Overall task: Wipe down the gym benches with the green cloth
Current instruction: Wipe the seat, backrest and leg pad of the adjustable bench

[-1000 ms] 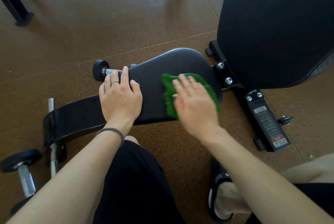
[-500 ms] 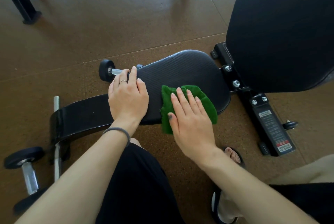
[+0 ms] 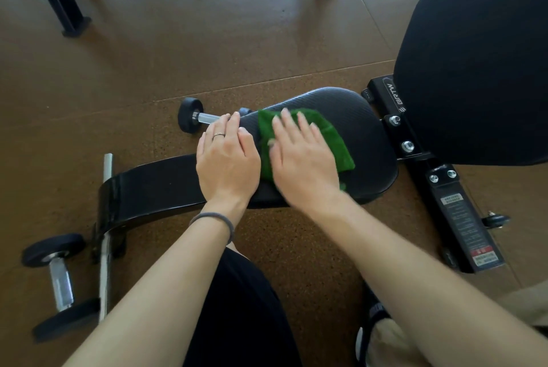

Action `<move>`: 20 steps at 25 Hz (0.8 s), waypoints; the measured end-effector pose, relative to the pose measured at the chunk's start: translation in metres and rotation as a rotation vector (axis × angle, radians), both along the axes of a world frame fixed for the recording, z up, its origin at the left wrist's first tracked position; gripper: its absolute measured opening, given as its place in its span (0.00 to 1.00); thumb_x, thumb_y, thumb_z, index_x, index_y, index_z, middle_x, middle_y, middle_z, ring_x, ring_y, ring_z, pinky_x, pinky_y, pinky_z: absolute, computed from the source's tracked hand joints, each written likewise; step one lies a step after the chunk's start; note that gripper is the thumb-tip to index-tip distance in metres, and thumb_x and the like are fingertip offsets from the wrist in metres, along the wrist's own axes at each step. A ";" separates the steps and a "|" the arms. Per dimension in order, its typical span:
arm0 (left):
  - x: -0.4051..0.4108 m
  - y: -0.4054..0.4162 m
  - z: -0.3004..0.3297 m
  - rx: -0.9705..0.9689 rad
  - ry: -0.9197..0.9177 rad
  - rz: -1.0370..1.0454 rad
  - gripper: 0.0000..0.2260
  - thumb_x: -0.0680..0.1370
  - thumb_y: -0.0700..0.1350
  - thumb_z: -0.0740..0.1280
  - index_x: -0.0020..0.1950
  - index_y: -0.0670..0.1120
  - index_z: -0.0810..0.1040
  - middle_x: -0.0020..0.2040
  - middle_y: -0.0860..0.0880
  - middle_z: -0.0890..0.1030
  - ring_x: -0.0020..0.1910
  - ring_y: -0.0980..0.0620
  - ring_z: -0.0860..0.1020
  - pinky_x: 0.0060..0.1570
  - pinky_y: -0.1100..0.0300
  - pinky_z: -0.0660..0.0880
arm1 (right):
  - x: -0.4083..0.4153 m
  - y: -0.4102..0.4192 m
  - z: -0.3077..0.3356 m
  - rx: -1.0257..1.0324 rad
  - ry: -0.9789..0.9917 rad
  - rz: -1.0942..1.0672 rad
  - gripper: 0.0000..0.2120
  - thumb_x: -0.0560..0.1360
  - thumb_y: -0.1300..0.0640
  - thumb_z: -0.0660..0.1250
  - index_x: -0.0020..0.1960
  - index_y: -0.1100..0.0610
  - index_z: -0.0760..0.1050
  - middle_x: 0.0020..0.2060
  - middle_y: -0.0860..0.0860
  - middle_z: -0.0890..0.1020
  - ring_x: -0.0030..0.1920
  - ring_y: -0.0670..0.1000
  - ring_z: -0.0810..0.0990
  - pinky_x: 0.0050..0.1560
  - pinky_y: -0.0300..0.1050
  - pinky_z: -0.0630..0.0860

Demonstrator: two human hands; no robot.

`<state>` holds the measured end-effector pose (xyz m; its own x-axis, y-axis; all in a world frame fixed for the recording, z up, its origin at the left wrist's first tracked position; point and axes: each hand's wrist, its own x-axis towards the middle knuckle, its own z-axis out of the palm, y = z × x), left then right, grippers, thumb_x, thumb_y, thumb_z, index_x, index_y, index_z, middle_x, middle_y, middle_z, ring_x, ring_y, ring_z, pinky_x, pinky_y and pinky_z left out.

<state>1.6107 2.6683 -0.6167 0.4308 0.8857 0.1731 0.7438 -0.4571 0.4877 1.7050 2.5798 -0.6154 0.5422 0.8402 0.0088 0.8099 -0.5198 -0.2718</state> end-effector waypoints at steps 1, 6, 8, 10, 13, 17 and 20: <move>-0.001 -0.001 0.002 -0.037 -0.092 0.031 0.24 0.85 0.51 0.48 0.75 0.48 0.74 0.73 0.49 0.76 0.73 0.50 0.72 0.73 0.51 0.67 | -0.013 -0.011 0.002 0.017 0.005 0.059 0.30 0.85 0.46 0.41 0.82 0.56 0.60 0.82 0.54 0.60 0.82 0.57 0.57 0.82 0.56 0.53; -0.006 -0.006 0.004 -0.143 -0.341 0.115 0.22 0.86 0.50 0.48 0.75 0.51 0.72 0.72 0.51 0.77 0.69 0.54 0.74 0.62 0.60 0.69 | 0.033 0.021 0.007 -0.025 0.057 0.257 0.26 0.86 0.46 0.47 0.82 0.51 0.60 0.83 0.51 0.60 0.83 0.53 0.55 0.83 0.51 0.49; -0.008 -0.005 0.003 -0.160 -0.379 0.131 0.21 0.86 0.49 0.49 0.76 0.50 0.71 0.73 0.51 0.76 0.69 0.55 0.74 0.62 0.62 0.70 | 0.072 0.026 0.005 -0.031 0.071 0.104 0.26 0.87 0.46 0.48 0.83 0.52 0.59 0.83 0.51 0.59 0.83 0.52 0.54 0.82 0.49 0.47; -0.009 -0.003 0.003 -0.197 -0.427 0.191 0.21 0.87 0.50 0.49 0.76 0.50 0.71 0.73 0.51 0.76 0.69 0.55 0.74 0.63 0.66 0.70 | 0.096 0.008 0.001 -0.021 0.072 -0.087 0.26 0.87 0.46 0.46 0.83 0.53 0.58 0.83 0.52 0.57 0.83 0.53 0.54 0.82 0.50 0.47; -0.011 0.000 0.007 -0.330 -0.603 0.379 0.18 0.87 0.50 0.51 0.73 0.50 0.73 0.67 0.53 0.79 0.64 0.57 0.77 0.60 0.68 0.72 | 0.084 -0.021 -0.005 -0.038 0.053 -0.265 0.28 0.87 0.45 0.43 0.84 0.55 0.55 0.84 0.54 0.55 0.83 0.56 0.52 0.83 0.54 0.46; -0.010 -0.002 0.014 -0.431 -0.808 0.525 0.17 0.86 0.49 0.53 0.69 0.50 0.76 0.61 0.54 0.82 0.59 0.58 0.80 0.60 0.64 0.76 | 0.052 0.027 -0.001 -0.081 0.066 -0.239 0.28 0.87 0.46 0.43 0.84 0.56 0.54 0.84 0.54 0.54 0.83 0.58 0.50 0.83 0.55 0.46; -0.016 0.005 0.011 -0.516 -0.983 0.593 0.16 0.85 0.48 0.53 0.67 0.50 0.76 0.60 0.53 0.83 0.60 0.58 0.81 0.64 0.61 0.76 | 0.013 0.067 0.003 -0.017 0.044 0.021 0.26 0.86 0.47 0.45 0.81 0.54 0.63 0.82 0.52 0.63 0.82 0.57 0.57 0.82 0.54 0.50</move>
